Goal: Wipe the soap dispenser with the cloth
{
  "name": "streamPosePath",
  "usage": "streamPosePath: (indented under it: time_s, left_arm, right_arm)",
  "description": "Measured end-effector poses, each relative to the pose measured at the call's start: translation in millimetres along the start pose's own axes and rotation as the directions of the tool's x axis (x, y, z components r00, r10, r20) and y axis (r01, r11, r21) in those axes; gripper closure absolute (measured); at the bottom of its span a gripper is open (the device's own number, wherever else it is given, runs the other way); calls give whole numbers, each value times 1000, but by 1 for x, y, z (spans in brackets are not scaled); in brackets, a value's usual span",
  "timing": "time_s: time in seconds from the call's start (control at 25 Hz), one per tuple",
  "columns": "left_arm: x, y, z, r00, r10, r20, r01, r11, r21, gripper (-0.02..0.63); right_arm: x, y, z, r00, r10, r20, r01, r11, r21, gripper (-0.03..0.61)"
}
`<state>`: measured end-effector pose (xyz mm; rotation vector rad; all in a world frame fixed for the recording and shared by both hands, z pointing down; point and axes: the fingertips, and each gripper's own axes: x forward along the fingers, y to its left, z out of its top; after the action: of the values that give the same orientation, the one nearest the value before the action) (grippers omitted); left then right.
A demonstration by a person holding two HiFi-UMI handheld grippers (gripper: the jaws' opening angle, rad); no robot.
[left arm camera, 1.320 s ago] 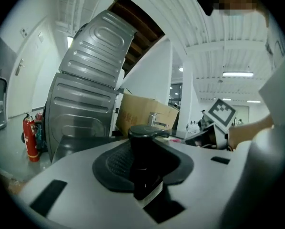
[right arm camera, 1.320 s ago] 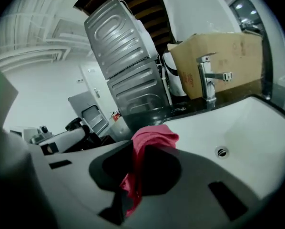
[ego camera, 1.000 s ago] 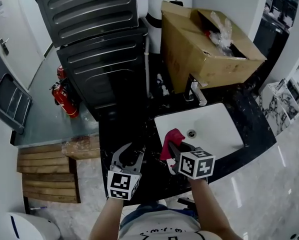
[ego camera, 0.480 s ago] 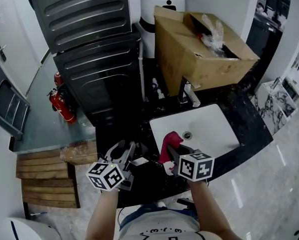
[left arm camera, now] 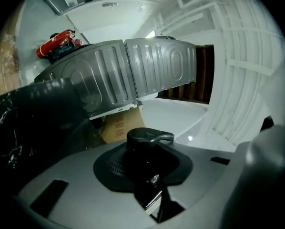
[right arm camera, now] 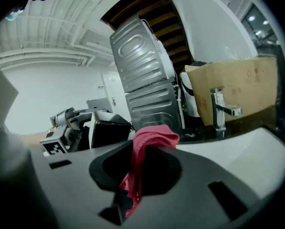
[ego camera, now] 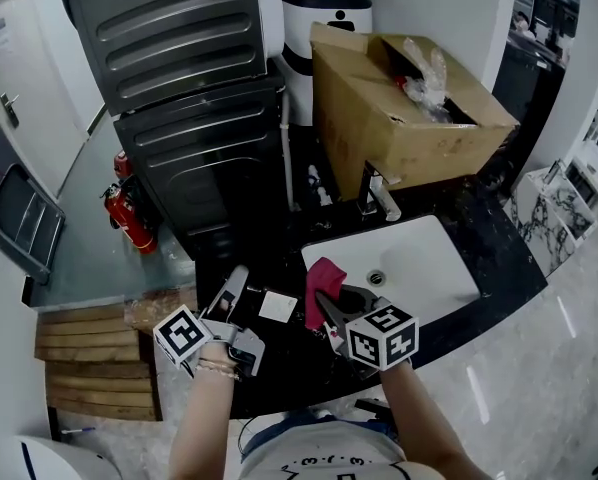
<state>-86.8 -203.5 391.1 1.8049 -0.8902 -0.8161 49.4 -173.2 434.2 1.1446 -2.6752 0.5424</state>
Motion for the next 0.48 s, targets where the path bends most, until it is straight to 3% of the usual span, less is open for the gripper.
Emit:
streamPosePath:
  time_s: [0.2, 0.48]
  left_arm:
    - [2, -7, -1, 1000, -20, -12, 20, 999, -30, 511]
    - [4, -9, 12, 998, -44, 36, 47, 996, -79, 511]
  right_arm:
    - [11, 18, 22, 998, 61, -2, -60, 974, -219, 529]
    - [0, 35, 43, 990, 124, 72, -103, 963, -248, 529]
